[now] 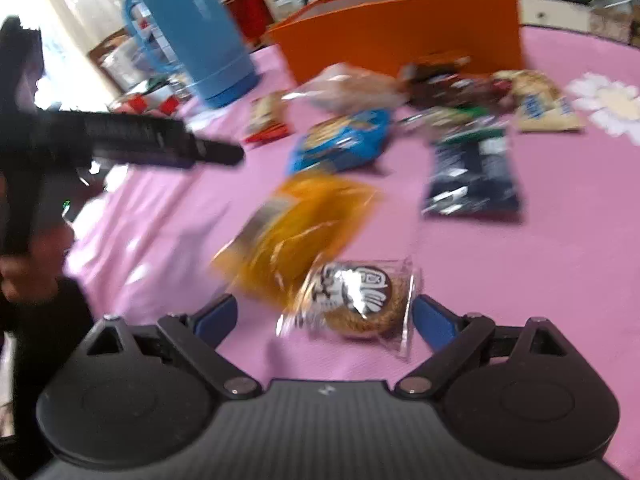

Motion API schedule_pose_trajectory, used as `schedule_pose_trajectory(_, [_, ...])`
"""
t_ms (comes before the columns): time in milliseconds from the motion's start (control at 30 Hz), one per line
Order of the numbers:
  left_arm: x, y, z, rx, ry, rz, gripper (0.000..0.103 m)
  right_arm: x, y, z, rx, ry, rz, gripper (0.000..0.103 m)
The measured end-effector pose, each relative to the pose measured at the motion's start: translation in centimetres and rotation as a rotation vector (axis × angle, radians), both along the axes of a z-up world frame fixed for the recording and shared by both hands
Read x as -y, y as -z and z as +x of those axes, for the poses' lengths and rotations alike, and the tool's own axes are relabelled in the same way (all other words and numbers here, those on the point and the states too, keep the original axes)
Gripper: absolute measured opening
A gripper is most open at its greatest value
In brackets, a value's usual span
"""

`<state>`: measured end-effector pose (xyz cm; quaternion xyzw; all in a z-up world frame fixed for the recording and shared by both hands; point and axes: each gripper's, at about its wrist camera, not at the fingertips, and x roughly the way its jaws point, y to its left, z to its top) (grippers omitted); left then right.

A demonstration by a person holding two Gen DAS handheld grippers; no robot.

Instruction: Organize snacks

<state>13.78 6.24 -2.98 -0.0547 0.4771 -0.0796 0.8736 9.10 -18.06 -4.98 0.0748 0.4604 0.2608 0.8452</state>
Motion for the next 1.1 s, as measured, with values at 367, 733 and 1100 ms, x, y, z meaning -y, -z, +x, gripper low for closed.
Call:
schedule_pose_trajectory(367, [-2.7,0.0,-6.1,-0.031,-0.062,-0.047,0.056,-5.2,-0.8,-1.1,0.043,-0.233,0.016,0.093])
schedule_pose_trajectory(733, [-4.0,1.2,-6.3,-0.091,-0.13,0.017,0.056,-7.1,-3.1,4.2,0.262,-0.328,-0.131,0.093])
schedule_pose_trajectory(1100, [-2.0,0.9,-6.4,-0.039,0.0,0.082,0.064,-7.5,0.8,9.9,0.139,-0.213,-0.245,0.092])
